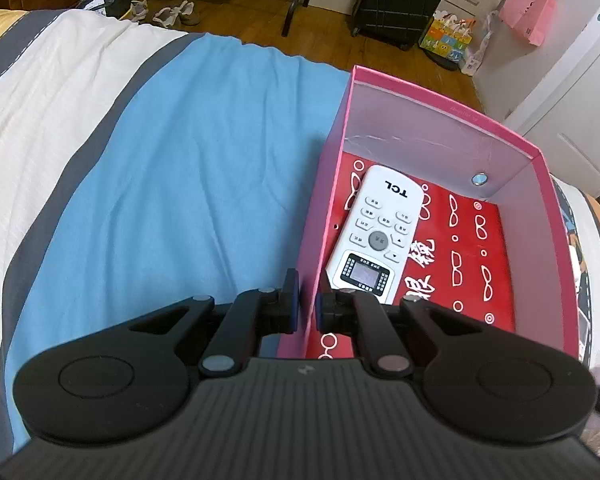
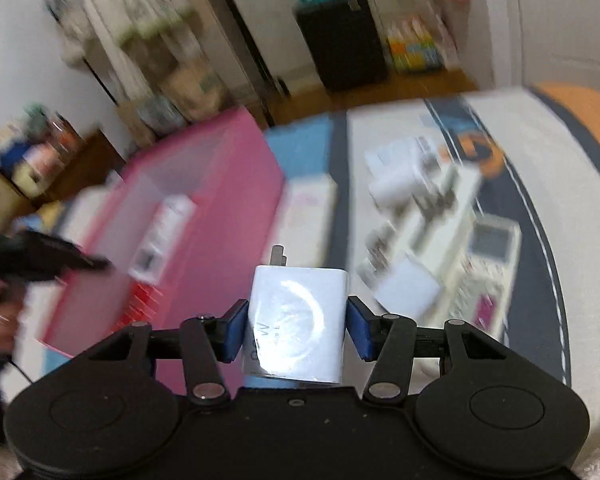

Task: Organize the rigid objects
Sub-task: 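Grasp the large white charger cube with the right tool, then carry the charger cube into the pink box and release it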

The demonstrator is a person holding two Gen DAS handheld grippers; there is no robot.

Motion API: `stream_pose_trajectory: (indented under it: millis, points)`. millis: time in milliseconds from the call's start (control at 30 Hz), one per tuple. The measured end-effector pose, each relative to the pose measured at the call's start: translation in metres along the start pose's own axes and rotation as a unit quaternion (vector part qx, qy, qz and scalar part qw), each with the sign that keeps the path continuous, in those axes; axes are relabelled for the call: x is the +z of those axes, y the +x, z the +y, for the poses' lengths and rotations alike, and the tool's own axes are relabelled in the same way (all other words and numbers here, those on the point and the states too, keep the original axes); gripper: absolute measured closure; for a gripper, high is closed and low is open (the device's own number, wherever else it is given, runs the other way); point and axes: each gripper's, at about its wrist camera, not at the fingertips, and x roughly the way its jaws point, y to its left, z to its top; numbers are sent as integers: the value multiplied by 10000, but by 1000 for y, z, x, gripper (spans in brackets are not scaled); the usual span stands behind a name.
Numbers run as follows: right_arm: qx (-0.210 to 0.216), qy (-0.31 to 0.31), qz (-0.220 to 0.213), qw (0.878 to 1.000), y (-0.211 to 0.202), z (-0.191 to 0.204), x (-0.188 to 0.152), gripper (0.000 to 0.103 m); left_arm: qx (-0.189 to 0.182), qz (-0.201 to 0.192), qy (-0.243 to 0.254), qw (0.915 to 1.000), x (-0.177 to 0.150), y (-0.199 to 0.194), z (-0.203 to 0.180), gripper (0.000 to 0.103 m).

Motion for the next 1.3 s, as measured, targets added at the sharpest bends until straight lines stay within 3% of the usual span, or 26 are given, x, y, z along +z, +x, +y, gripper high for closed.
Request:
stream_pose_trajectory:
  millis: [133, 233, 300, 400, 567, 633, 867, 1000, 1067, 1100, 1133, 1300]
  points:
    - [1072, 43, -26, 9942, -10, 48, 22, 45, -20, -1, -93, 10000, 1, 0, 3, 96]
    - [1720, -113, 337, 9844, 10, 91, 27, 45, -93, -8, -143, 9999, 1, 0, 6, 96]
    - [1618, -170, 753, 9838, 42, 110, 28, 45, -172, -5, -205, 9996, 0, 0, 9, 95]
    - [1033, -230, 1323, 9855, 98, 123, 24, 45, -255, -16, -234, 9994, 0, 1, 12, 94]
    - [831, 626, 2345, 9665, 170, 117, 14, 45, -351, -27, -292, 9990, -1, 1, 16, 94]
    - [723, 1094, 2369, 9626, 183, 110, 10, 45, -376, -15, -319, 9988, -1, 1, 17, 94]
    - [465, 1426, 2206, 9638, 191, 115, 17, 42, -373, -33, -331, 9988, -1, 1, 16, 94]
    - [526, 1399, 2147, 9652, 194, 111, 24, 41, -383, -32, -338, 9987, -1, 0, 19, 94]
    - [663, 1400, 2109, 9651, 194, 108, 29, 56, -377, -29, -345, 9987, -1, 1, 19, 94]
    - [787, 1403, 2079, 9648, 192, 107, 30, 74, -367, -33, -339, 9987, -1, 0, 19, 94]
    - [862, 1398, 2073, 9644, 190, 106, 30, 79, -361, -36, -340, 9988, -1, 0, 19, 94]
    - [946, 744, 1963, 9731, 157, 102, 36, 78, -386, -48, -353, 9986, -1, 0, 19, 94]
